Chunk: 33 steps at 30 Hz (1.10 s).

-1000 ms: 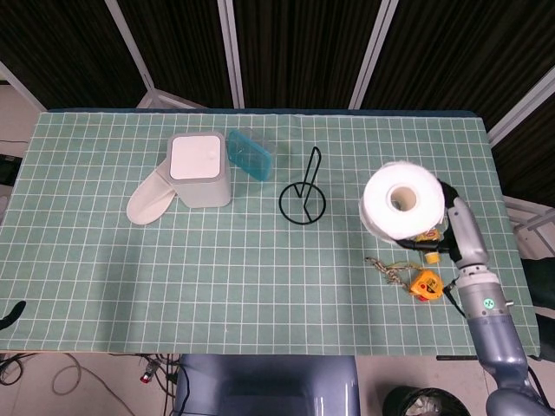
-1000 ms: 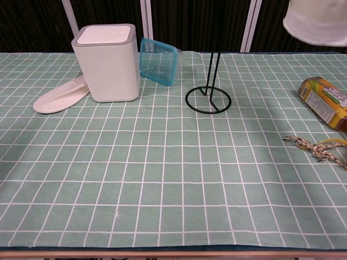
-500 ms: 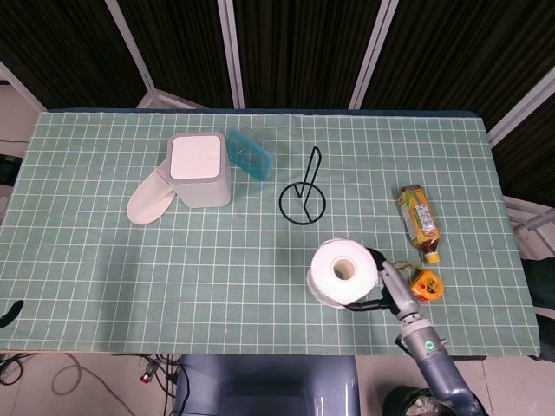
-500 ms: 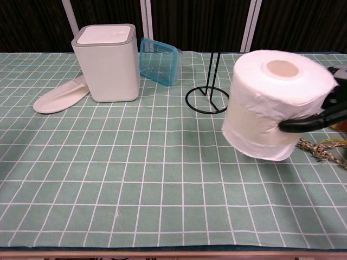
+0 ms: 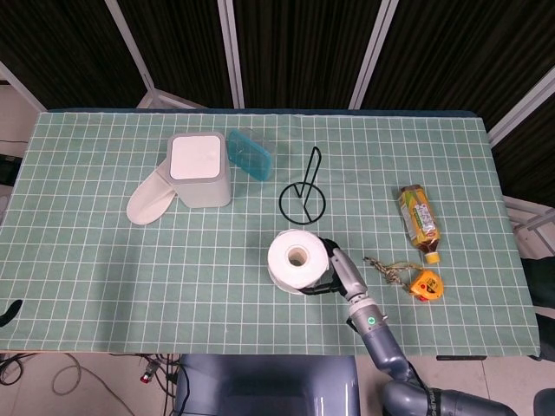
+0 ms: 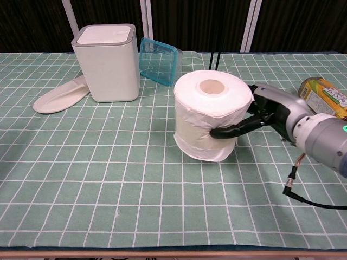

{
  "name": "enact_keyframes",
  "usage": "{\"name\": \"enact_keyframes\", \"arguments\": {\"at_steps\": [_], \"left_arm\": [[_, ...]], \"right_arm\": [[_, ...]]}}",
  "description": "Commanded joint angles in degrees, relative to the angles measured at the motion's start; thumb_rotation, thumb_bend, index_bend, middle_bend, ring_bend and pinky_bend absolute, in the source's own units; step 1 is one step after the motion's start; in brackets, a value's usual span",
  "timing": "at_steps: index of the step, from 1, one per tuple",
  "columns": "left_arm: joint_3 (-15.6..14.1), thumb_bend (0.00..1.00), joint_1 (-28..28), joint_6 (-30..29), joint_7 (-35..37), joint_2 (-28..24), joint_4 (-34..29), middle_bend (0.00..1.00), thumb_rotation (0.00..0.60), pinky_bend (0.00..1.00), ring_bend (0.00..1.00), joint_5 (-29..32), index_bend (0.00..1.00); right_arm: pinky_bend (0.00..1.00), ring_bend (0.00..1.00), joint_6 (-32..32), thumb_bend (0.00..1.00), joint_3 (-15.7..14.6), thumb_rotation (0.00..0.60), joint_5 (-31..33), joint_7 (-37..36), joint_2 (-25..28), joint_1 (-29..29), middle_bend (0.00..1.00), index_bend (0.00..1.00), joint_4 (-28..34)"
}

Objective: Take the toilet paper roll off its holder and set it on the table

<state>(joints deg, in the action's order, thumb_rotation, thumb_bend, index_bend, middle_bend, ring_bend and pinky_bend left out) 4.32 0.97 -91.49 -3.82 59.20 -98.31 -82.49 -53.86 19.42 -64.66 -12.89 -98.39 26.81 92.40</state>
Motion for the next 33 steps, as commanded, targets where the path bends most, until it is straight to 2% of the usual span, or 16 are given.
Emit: {"name": "enact_keyframes", "arguments": {"at_steps": [1,5,8,10,13,18,21,28,33], "left_arm": [[0.10,0.18,0.05,-0.04,0.27,-0.09,0.06,0.00,0.600,0.02,0.00,0.18,0.04],[0.23,0.18,0.06,0.01,0.66,-0.22,0.18,0.00,0.600,0.02,0.00,0.41,0.04],[0.08,0.18,0.04,0.11,0.73,-0.29,0.15,0.00,0.600,0.02,0.00,0.15,0.04],[0.03,0.18,0.07,0.04,0.78,-0.31,0.10,0.00,0.600,0.02,0.00,0.01,0.04],[0.05,0.18,0.12,0.00,0.75,-0.31,0.04,0.00,0.600,0.02,0.00,0.10,0.04],[0.09,0.18,0.15,-0.06,0.78,-0.35,0.05,0.00,0.600,0.02,0.00,0.14,0.04],[0.11,0.18,0.12,0.03,0.81,-0.34,0.14,0.00,0.600,0.02,0.00,0.20,0.04],[0.05,0.18,-0.03,0.20,0.01,-0.05,0.06,0.00,0.600,0.02,0.00,0.12,0.04],[-0.13,0.18,-0.10,0.05,-1.13,0.35,-0.21,0.00,0.600,0.02,0.00,-0.35,0.04]], "right_arm": [[0.01,0.23,0.48,0.00,0.58,0.600,2.14,1.77,-2.18,1.86,0.26,0.28,-2.17],[0.00,0.16,0.97,0.00,-0.26,0.600,3.75,3.12,-2.88,2.51,0.24,0.26,-2.71],[0.00,0.07,1.98,0.00,-0.28,0.600,6.11,3.75,-3.35,3.29,0.14,0.15,-3.31],[0.00,0.01,3.50,0.00,-0.21,0.600,7.90,3.98,-3.41,4.06,0.05,0.06,-3.99],[0.00,0.00,5.46,0.00,0.00,0.600,9.57,3.86,-3.23,5.11,0.00,0.00,-4.56],[0.00,0.00,7.20,0.00,0.47,0.600,9.10,2.14,-1.33,5.69,0.00,0.00,-3.55],[0.00,0.00,7.36,0.00,0.78,0.600,6.80,-0.06,2.91,4.39,0.00,0.00,0.24],[0.00,0.00,0.43,0.00,2.07,0.600,-3.67,-6.73,19.87,-3.84,0.00,0.00,13.73],[0.00,0.00,-5.25,0.00,-1.29,0.600,-14.62,-10.84,35.48,-12.10,0.00,0.00,20.91]]}}
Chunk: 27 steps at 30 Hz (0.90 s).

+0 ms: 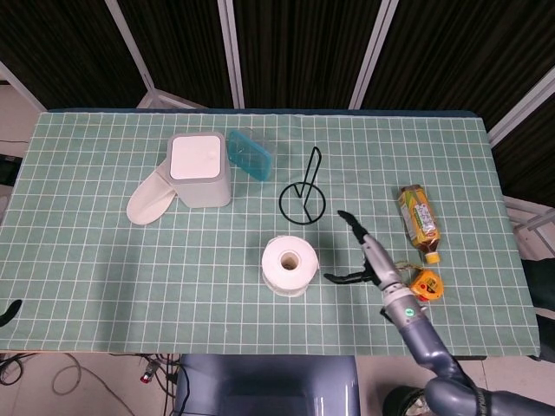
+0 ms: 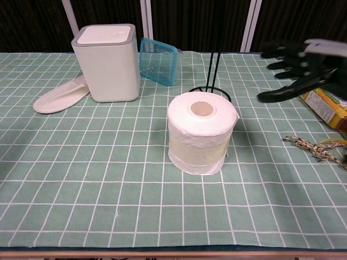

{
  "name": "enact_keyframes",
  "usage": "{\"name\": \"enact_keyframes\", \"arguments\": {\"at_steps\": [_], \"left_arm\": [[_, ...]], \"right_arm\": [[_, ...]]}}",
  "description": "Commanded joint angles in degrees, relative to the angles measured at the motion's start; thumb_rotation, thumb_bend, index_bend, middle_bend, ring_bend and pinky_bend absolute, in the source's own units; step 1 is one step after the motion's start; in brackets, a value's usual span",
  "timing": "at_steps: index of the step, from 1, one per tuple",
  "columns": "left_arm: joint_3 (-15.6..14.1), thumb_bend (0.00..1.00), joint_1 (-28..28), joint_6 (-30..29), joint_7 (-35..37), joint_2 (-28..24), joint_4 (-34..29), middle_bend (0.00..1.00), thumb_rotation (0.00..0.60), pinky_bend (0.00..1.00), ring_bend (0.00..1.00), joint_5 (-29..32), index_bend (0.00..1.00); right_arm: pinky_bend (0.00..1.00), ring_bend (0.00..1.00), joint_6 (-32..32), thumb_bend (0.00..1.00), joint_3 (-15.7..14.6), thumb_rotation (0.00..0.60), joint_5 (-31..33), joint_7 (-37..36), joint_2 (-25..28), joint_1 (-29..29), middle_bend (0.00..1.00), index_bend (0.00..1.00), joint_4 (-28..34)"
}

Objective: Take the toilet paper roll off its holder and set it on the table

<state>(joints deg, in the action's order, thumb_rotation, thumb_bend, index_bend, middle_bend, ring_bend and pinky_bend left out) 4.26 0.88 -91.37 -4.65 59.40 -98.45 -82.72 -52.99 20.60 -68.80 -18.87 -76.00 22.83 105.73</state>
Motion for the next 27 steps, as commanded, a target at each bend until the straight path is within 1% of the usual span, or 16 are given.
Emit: {"name": "enact_keyframes", "arguments": {"at_steps": [1,3,5,7,10,12,15,17,21,27], "left_arm": [[-0.09,0.18,-0.01,-0.09,-0.44,0.22,-0.13,0.00,0.600,0.02,0.00,-0.14,0.04],[-0.08,0.18,-0.04,-0.14,-0.78,0.34,-0.18,0.00,0.600,0.02,0.00,-0.19,0.04],[-0.09,0.18,-0.08,-0.07,-0.98,0.47,-0.24,0.00,0.600,0.02,0.00,-0.18,0.04],[-0.12,0.18,-0.21,0.09,-1.27,0.59,-0.19,0.00,0.600,0.02,0.00,-0.26,0.04],[-0.21,0.18,-0.49,0.69,-1.63,0.80,-0.12,0.00,0.600,0.02,0.00,-0.18,0.04],[-0.25,0.18,-0.62,0.94,-1.85,0.86,0.02,0.00,0.600,0.02,0.00,-0.17,0.04],[-0.17,0.18,-0.73,0.96,-2.03,1.01,0.18,0.00,0.600,0.02,0.00,-0.16,0.04],[-0.21,0.18,-0.79,1.09,-2.35,1.17,0.31,0.00,0.600,0.02,0.00,-0.10,0.04],[-0.33,0.18,-1.05,1.41,-3.13,1.57,0.34,0.00,0.600,0.02,0.00,-0.24,0.04],[-0.47,0.18,-1.39,1.91,-3.48,1.85,0.60,0.00,0.600,0.02,0.00,-0.42,0.04]], "right_arm": [[0.00,0.00,-7.49,0.00,-3.91,0.600,-13.38,-5.01,15.51,-9.70,0.00,0.00,7.84],[0.00,0.00,-11.19,0.00,-6.84,0.600,-18.70,-3.88,18.86,-12.76,0.00,0.00,7.15],[0.00,0.00,-15.37,0.00,-9.11,0.600,-23.05,0.63,19.62,-15.28,0.00,0.00,4.54],[0.00,0.00,-19.97,0.00,-11.36,0.600,-27.13,7.60,18.33,-17.83,0.00,0.00,0.36],[0.00,0.00,-26.61,0.00,-13.06,0.600,-32.09,16.60,13.26,-20.27,0.00,0.00,-7.21],[0.00,0.00,-30.82,0.00,-13.27,0.600,-33.92,20.61,9.16,-21.32,0.00,0.00,-12.56],[0.00,0.00,-34.19,0.00,-13.05,0.600,-35.08,23.04,5.93,-21.66,0.00,0.00,-17.60],[0.00,0.00,-35.17,0.00,-12.97,0.600,-34.88,23.73,4.46,-21.56,0.00,0.00,-20.37],[0.00,0.00,-35.39,0.00,-13.35,0.600,-34.02,23.89,3.67,-20.98,0.00,0.00,-22.39],[0.00,0.00,-36.87,0.00,-13.74,0.600,-33.45,24.34,3.20,-20.46,0.00,0.00,-22.84]]}}
